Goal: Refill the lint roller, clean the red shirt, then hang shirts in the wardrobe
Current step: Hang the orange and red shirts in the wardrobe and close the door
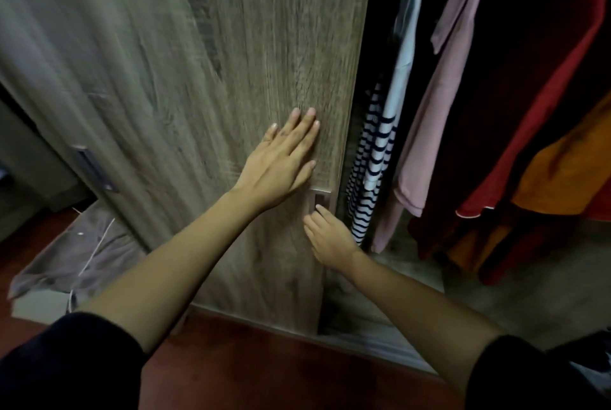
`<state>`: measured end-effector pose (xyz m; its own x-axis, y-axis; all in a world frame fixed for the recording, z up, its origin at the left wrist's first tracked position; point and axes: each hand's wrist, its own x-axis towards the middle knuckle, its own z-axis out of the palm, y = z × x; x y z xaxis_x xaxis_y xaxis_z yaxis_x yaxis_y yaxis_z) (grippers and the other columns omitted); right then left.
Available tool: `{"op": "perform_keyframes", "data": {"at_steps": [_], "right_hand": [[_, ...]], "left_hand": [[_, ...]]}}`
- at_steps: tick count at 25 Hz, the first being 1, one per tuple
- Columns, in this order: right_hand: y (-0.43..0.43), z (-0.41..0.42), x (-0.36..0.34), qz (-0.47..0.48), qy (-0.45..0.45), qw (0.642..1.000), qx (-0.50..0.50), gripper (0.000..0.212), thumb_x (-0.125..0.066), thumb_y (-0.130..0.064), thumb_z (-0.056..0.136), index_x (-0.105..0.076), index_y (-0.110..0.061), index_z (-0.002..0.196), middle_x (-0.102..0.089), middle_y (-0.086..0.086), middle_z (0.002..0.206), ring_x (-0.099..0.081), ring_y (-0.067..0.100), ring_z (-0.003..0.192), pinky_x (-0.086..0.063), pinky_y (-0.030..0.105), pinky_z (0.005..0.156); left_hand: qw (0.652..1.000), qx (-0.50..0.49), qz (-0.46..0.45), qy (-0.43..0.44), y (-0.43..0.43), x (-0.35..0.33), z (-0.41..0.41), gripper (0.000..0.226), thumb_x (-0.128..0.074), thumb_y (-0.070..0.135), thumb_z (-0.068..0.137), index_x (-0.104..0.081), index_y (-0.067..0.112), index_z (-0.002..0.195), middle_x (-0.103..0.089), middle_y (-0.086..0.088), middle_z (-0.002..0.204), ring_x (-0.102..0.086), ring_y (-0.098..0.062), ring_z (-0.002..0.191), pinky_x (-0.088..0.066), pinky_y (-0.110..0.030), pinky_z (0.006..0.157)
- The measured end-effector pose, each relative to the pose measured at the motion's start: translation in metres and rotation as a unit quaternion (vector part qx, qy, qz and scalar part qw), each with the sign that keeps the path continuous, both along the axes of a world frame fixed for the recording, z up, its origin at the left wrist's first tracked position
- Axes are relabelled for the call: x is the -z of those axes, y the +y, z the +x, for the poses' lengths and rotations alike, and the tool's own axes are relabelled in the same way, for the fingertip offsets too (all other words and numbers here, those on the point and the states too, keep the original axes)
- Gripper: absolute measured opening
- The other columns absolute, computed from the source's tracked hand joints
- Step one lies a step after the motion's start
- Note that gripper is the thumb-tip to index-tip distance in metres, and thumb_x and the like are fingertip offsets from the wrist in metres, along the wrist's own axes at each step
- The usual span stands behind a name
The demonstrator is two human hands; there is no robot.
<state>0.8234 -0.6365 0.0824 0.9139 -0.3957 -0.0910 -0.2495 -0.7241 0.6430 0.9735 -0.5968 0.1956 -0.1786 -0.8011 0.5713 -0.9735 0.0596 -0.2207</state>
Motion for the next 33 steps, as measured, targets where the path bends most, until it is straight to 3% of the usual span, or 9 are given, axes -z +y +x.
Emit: {"op": "perform_keyframes", "data": {"at_steps": [4, 9, 12, 18, 22, 29, 33], "right_hand": [[-0.006, -0.005, -0.001, -0.082, 0.085, 0.993, -0.016, 0.051, -0.031, -0.028, 0.098, -0.022, -0.007, 0.144, -0.025, 0.009, 0.151, -0.020, 0.027, 0.140, -0.004, 0.042, 0.119], [-0.005, -0.011, -0.007, -0.082, 0.074, 0.993, -0.028, 0.048, -0.028, -0.020, 0.099, -0.023, -0.002, 0.143, -0.029, 0.011, 0.148, -0.027, 0.027, 0.135, -0.013, 0.039, 0.118], [-0.009, -0.034, -0.009, -0.063, 0.084, 0.994, -0.018, 0.047, -0.024, -0.018, 0.099, -0.021, 0.000, 0.142, -0.026, 0.012, 0.150, -0.026, 0.029, 0.135, -0.011, 0.040, 0.118], [-0.021, -0.112, -0.010, -0.048, 0.082, 0.995, 0.013, 0.045, -0.025, -0.017, 0.098, -0.027, -0.002, 0.141, -0.027, 0.012, 0.149, -0.028, 0.029, 0.135, -0.009, 0.040, 0.117], [-0.030, -0.178, -0.010, -0.046, 0.075, 0.993, 0.073, 0.047, -0.032, -0.018, 0.097, -0.027, -0.001, 0.141, -0.031, 0.012, 0.146, -0.029, 0.028, 0.134, -0.011, 0.040, 0.117], [-0.051, -0.300, -0.008, -0.028, 0.100, 0.977, 0.187, 0.050, -0.041, -0.022, 0.094, -0.031, -0.006, 0.141, -0.030, 0.012, 0.146, -0.027, 0.028, 0.134, -0.013, 0.041, 0.117], [-0.066, -0.367, -0.009, -0.013, 0.117, 0.964, 0.239, 0.049, -0.034, -0.022, 0.097, -0.028, -0.005, 0.143, -0.023, 0.012, 0.151, -0.022, 0.030, 0.137, -0.011, 0.040, 0.117]], "left_hand": [[1.000, 0.015, -0.002, -0.017, -0.006, 0.002, 0.002, 0.063, -0.036, 0.039, 0.092, -0.028, 0.004, 0.143, -0.025, -0.015, 0.152, -0.013, -0.027, 0.140, -0.023, -0.044, 0.110], [0.999, 0.018, -0.014, -0.037, -0.009, 0.002, -0.009, 0.065, -0.041, 0.037, 0.087, -0.031, 0.004, 0.142, -0.030, -0.016, 0.150, -0.018, -0.027, 0.139, -0.028, -0.046, 0.108], [0.998, 0.033, -0.022, -0.046, -0.015, 0.003, -0.026, 0.068, -0.045, 0.034, 0.084, -0.028, 0.005, 0.143, -0.030, -0.014, 0.151, -0.018, -0.025, 0.139, -0.028, -0.045, 0.109], [0.994, 0.071, -0.031, -0.075, -0.039, 0.001, -0.097, 0.073, -0.050, 0.027, 0.077, -0.028, 0.007, 0.143, -0.032, -0.011, 0.151, -0.022, -0.025, 0.139, -0.033, -0.045, 0.107], [0.990, 0.101, -0.037, -0.094, -0.059, 0.001, -0.159, 0.079, -0.058, 0.026, 0.075, -0.024, 0.010, 0.145, -0.027, -0.007, 0.153, -0.015, -0.019, 0.140, -0.024, -0.040, 0.111], [0.971, 0.178, -0.077, -0.142, -0.105, -0.001, -0.277, 0.063, -0.034, 0.026, 0.082, -0.031, 0.013, 0.144, -0.033, -0.002, 0.151, -0.031, -0.017, 0.139, -0.017, -0.034, 0.110], [0.965, 0.202, -0.093, -0.142, -0.129, 0.001, -0.351, 0.062, -0.030, 0.027, 0.083, -0.033, 0.014, 0.144, -0.035, -0.001, 0.150, -0.032, -0.015, 0.138, -0.019, -0.033, 0.110]]}}
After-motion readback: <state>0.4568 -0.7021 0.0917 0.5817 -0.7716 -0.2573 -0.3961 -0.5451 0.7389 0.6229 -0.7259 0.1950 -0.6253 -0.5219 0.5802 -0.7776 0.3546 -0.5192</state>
